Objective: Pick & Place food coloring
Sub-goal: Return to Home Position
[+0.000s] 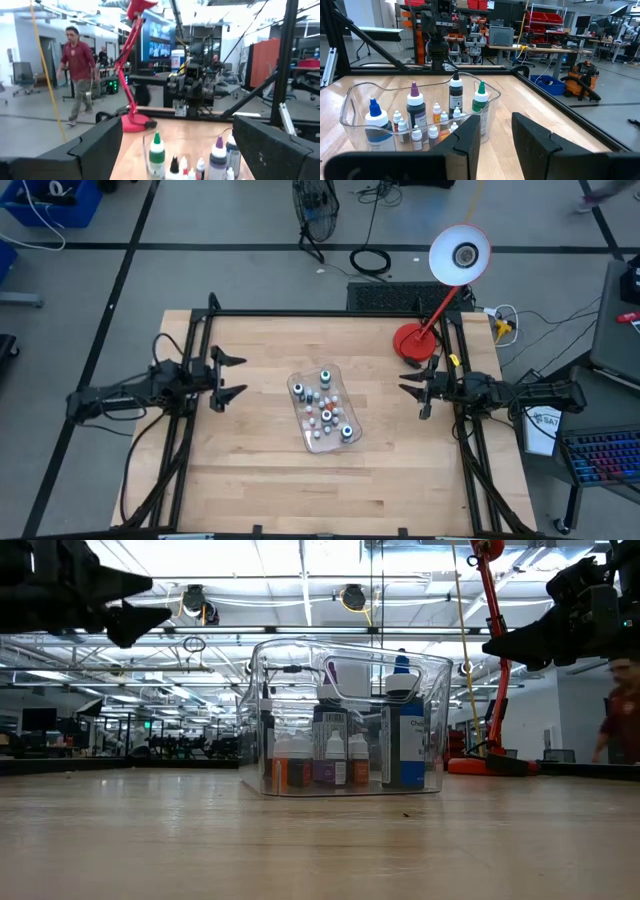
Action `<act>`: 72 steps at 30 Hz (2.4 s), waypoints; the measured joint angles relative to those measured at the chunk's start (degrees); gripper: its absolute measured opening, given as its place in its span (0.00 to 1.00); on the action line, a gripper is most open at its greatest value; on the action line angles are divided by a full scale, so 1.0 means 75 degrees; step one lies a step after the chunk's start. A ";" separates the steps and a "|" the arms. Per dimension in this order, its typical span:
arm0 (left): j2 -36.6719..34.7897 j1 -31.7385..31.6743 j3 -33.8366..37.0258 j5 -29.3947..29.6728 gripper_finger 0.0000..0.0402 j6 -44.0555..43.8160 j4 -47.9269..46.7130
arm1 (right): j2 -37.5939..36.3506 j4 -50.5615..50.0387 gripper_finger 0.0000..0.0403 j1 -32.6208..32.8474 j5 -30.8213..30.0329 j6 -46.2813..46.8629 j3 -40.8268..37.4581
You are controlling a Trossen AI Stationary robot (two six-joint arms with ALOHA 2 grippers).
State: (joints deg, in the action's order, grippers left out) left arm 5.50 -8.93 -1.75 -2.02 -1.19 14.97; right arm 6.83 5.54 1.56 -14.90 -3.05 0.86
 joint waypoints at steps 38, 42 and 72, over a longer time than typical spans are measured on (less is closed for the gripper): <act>0.0014 -0.0315 0.0150 0.1137 0.90 -0.0210 -0.1580 | 0.0000 -0.0002 0.25 0.0000 0.0000 0.0000 -0.0002; 0.0014 -0.0315 0.0150 0.1137 0.91 -0.0216 -0.1580 | 0.0000 0.0000 0.25 -0.0003 0.0000 0.0000 -0.0002; 0.0014 -0.0315 0.0150 0.1139 0.94 -0.0219 -0.1574 | 0.0000 0.0000 0.25 -0.0002 -0.0001 0.0000 0.0000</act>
State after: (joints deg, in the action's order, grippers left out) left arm 5.61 -11.29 -0.62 6.52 -2.83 3.16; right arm 6.83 5.54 1.55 -14.90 -3.05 0.86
